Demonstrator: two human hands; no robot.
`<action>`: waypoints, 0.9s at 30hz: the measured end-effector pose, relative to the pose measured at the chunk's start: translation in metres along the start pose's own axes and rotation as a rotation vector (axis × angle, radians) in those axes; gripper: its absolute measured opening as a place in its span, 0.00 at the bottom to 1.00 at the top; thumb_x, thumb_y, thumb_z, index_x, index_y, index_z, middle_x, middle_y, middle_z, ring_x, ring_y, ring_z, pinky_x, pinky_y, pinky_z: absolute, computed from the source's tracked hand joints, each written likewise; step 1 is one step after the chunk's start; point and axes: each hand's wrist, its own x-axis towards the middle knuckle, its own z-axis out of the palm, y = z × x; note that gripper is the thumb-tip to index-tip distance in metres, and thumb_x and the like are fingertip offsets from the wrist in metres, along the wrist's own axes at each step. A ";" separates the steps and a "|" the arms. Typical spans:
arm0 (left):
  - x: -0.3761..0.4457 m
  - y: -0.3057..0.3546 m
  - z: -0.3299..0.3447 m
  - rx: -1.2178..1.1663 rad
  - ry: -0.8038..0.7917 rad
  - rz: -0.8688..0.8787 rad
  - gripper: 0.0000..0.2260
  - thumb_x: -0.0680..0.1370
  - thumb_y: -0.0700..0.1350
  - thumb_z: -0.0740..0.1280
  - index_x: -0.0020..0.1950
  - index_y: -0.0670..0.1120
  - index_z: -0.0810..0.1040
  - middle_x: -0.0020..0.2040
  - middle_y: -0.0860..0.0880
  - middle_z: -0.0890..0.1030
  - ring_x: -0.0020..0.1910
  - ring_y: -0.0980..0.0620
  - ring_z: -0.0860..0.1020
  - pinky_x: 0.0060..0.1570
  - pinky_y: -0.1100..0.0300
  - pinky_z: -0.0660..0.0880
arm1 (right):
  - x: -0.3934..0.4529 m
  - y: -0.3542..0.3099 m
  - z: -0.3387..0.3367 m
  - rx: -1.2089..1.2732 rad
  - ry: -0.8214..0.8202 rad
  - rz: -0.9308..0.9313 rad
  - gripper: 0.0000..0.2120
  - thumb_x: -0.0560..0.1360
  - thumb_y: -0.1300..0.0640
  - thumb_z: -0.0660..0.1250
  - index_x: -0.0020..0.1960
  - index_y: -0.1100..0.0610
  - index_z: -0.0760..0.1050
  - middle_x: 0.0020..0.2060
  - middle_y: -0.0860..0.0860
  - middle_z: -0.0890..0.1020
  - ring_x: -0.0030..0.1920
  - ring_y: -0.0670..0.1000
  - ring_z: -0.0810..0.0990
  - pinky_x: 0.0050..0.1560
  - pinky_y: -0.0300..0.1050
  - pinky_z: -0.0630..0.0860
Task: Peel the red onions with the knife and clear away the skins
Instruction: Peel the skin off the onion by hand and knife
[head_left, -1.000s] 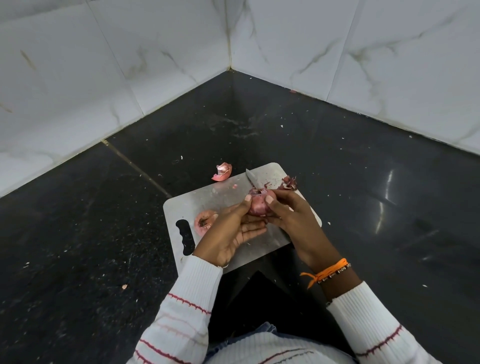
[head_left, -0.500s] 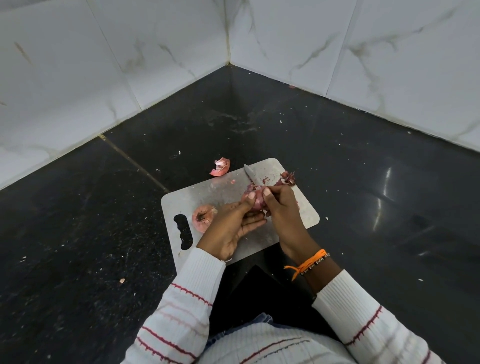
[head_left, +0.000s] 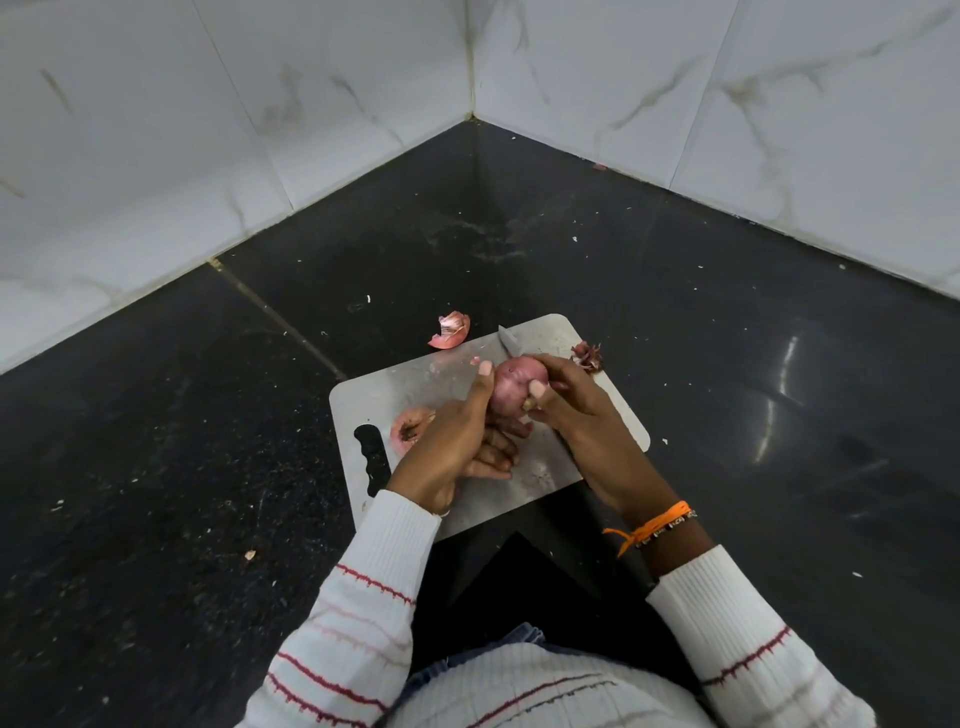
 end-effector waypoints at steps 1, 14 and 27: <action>0.001 -0.002 0.000 0.035 0.004 0.015 0.33 0.76 0.66 0.48 0.40 0.41 0.81 0.26 0.48 0.79 0.25 0.56 0.78 0.29 0.63 0.76 | 0.000 0.000 0.000 0.024 0.017 0.026 0.15 0.76 0.52 0.64 0.61 0.55 0.73 0.58 0.56 0.77 0.59 0.55 0.76 0.60 0.51 0.76; 0.008 -0.005 0.003 0.339 0.423 0.697 0.08 0.72 0.40 0.71 0.50 0.48 0.82 0.49 0.54 0.79 0.46 0.65 0.76 0.44 0.78 0.70 | -0.004 -0.003 0.006 0.412 0.144 0.331 0.11 0.76 0.58 0.63 0.56 0.62 0.70 0.54 0.59 0.79 0.49 0.52 0.81 0.50 0.44 0.80; 0.012 -0.009 0.001 0.410 0.431 0.780 0.08 0.70 0.39 0.73 0.48 0.45 0.83 0.45 0.52 0.81 0.43 0.61 0.79 0.45 0.70 0.76 | -0.007 -0.008 0.003 0.310 0.142 0.320 0.06 0.76 0.57 0.64 0.47 0.59 0.69 0.47 0.57 0.81 0.42 0.49 0.83 0.38 0.39 0.79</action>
